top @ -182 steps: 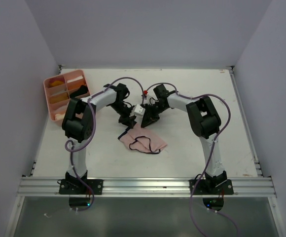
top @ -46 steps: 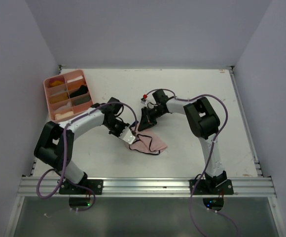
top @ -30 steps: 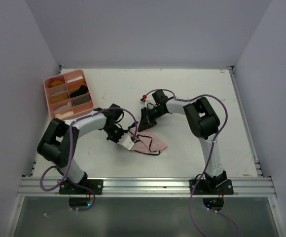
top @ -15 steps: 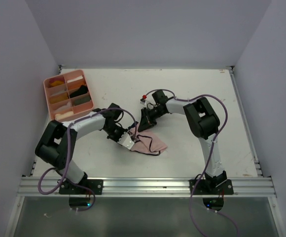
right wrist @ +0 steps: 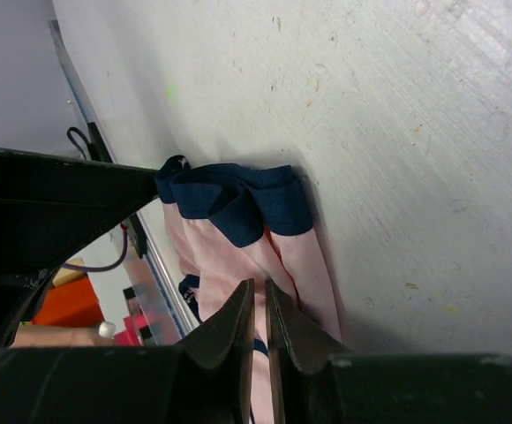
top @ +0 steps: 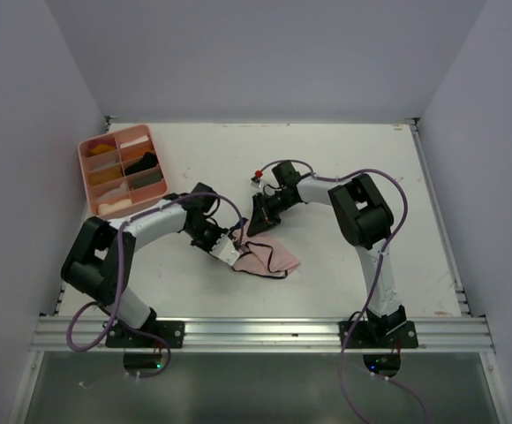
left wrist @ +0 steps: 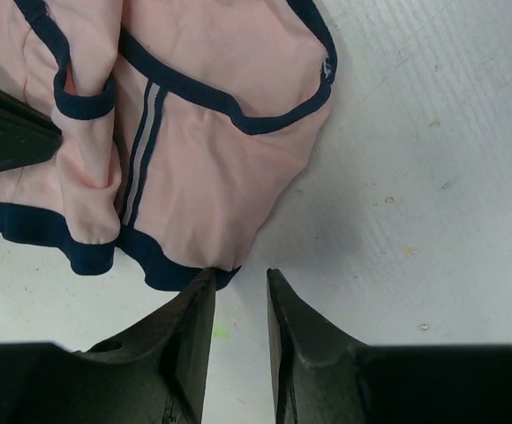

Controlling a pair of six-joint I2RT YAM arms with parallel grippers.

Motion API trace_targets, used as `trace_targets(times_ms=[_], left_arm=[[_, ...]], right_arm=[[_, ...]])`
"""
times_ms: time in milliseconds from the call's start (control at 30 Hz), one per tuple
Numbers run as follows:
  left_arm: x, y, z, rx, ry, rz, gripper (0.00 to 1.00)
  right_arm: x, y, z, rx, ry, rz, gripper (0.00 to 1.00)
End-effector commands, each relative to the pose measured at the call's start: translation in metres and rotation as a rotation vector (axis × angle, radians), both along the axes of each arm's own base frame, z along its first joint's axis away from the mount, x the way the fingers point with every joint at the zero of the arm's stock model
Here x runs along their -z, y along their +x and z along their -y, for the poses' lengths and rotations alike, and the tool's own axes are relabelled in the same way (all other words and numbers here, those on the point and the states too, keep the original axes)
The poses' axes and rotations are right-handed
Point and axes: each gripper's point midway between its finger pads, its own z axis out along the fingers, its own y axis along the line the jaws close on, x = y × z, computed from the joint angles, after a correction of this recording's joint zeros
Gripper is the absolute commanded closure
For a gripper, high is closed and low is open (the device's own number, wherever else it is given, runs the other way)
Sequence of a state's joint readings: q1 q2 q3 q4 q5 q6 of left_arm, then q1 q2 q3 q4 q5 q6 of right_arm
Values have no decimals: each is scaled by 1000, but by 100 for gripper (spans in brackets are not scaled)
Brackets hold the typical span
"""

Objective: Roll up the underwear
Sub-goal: Fold the underwear

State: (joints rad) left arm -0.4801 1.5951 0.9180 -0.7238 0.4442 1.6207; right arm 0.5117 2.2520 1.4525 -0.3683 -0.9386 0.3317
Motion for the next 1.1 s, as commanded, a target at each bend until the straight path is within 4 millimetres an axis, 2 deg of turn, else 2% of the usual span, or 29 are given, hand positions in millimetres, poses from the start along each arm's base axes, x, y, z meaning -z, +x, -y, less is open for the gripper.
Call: trace_targets(times_ms=[0,200,333,400,467,500,533,667,767,800,1067], left_arm=[[-1,13,5,32,-17,43,67],[16,4,4,61,17,-27,71],[26,1,2,57,50,-60,80],[21,-1,4,51,47,-81,85],[6,4,11,54,18,-77,87],[2,0,11,52,17,-99,88],[-10,6,17,54,-5,-83,88],[-29,0,20,67,-8,-133,89],[-37,-1,26,74,-17,-145,92],[-43,3,29,69,-26,-138,93],[-54,22,62,34,-79,-185,95]], right_arm=[[10,-8,5,-19,-50,1,85],[12,-9,6,-24,-56,-3,85],[13,-9,7,-26,-60,0,85],[15,-11,8,-31,-62,-3,86],[15,-10,8,-30,-61,3,87],[15,-12,9,-28,-62,-4,87],[16,-13,9,-28,-62,-4,87],[17,-17,8,-36,-59,2,88],[15,-20,6,-42,-55,9,88],[15,-21,5,-43,-55,8,88],[14,-28,0,-62,-46,12,89]])
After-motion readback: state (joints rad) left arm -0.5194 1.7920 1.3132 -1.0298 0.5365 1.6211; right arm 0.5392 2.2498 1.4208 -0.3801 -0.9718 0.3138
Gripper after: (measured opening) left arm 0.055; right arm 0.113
